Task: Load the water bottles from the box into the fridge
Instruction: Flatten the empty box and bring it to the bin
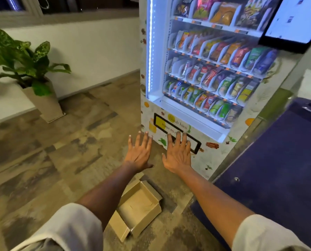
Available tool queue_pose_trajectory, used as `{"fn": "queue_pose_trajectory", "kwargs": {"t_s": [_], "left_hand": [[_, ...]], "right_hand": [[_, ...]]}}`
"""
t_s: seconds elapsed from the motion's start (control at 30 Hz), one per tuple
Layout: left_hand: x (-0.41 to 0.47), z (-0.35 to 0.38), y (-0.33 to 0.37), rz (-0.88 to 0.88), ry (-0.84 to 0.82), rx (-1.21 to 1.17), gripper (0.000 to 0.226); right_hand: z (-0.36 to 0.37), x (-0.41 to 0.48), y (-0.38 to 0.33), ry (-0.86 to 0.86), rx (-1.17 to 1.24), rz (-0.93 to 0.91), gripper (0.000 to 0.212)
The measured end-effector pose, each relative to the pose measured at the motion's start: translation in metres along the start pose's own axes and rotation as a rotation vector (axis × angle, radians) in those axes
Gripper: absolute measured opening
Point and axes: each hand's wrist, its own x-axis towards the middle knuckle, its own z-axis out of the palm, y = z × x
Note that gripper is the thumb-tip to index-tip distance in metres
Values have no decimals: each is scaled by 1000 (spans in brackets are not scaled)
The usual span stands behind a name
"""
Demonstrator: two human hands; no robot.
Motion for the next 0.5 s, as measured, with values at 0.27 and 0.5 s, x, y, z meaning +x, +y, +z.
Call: {"fn": "queue_pose_trajectory", "kwargs": {"t_s": [0.27, 0.5], "left_hand": [[5, 109, -36, 9, -157, -2, 118], [17, 246, -34, -39, -290, -22, 120]], "right_hand": [[102, 22, -41, -155, -7, -83, 89], [250, 22, -32, -340, -15, -173, 87]]}}
